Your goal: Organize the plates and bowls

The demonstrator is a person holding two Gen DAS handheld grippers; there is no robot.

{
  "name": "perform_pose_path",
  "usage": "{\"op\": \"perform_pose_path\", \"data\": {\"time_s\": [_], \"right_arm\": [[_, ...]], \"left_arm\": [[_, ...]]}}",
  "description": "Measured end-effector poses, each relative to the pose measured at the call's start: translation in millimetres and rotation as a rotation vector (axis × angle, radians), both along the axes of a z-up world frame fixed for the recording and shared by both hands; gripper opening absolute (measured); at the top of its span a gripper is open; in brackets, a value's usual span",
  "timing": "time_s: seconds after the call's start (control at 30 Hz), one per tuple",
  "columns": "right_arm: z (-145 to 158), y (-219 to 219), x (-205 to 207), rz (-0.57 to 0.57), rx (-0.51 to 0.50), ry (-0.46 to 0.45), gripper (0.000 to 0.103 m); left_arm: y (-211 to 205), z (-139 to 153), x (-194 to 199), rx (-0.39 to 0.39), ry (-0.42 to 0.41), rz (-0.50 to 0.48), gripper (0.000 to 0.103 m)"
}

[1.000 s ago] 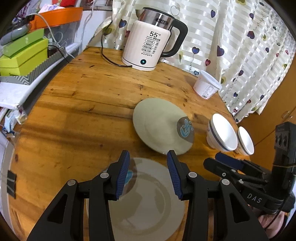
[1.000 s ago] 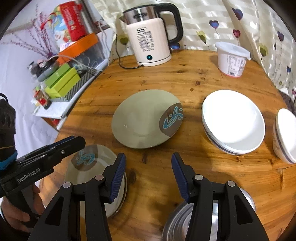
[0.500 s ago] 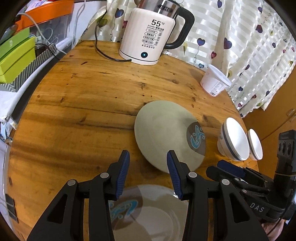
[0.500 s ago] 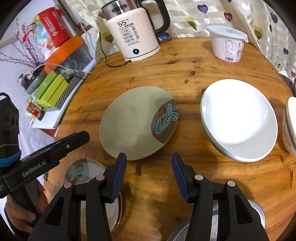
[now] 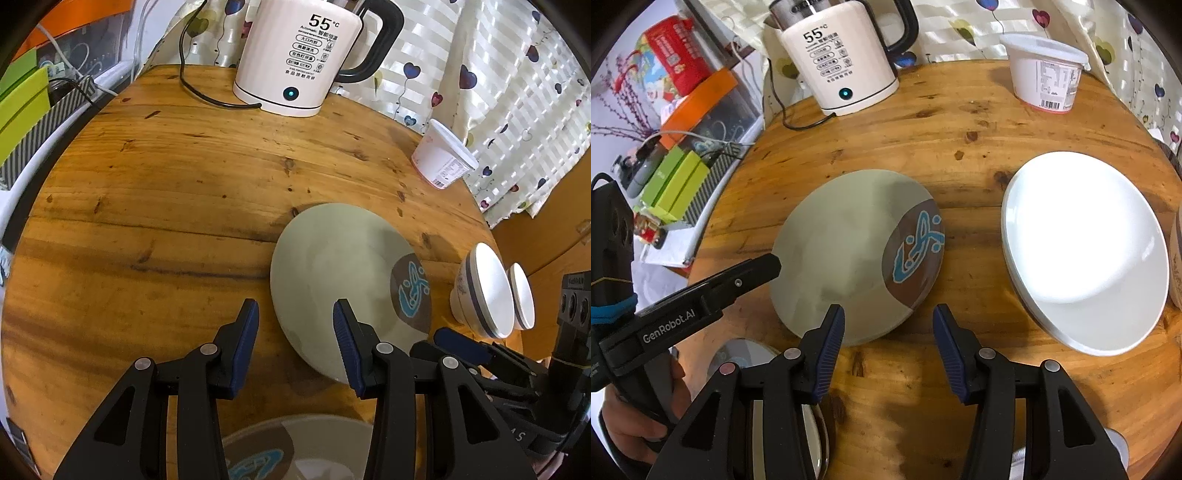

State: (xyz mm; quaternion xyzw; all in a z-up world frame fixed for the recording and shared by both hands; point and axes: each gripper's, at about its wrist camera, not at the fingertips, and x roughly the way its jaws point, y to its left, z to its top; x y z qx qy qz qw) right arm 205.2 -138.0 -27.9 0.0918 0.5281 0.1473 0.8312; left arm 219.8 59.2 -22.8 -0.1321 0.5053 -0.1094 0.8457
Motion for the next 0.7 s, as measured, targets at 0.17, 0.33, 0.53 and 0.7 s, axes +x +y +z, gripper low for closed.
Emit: {"op": "perform_pose_path", "data": {"time_s": [0.17, 0.33, 0.53, 0.7], "right_arm": [[-3.3, 1.6, 6.5, -0.008, -0.005, 0.009, 0.050], [-6.4, 3.1, 11.1, -0.012, -0.010, 0.016, 0.048], [-11.8, 3.9, 16.2, -0.016, -0.016, 0.028, 0.044], [-13.3, 3.3, 19.1, -0.023, -0.017, 0.029, 0.040]], "left_arm": [[-2.4, -5.9, 8.8, -0.003, 0.013, -0.011, 0.043], [-4.4, -11.6, 14.7, -0.003, 0.021, -0.018, 0.043], [-7.3, -15.7, 18.8, -0.007, 0.029, -0.033, 0.043], [-9.8, -16.3, 20.8, -0.006, 0.027, -0.042, 0.043]]}}
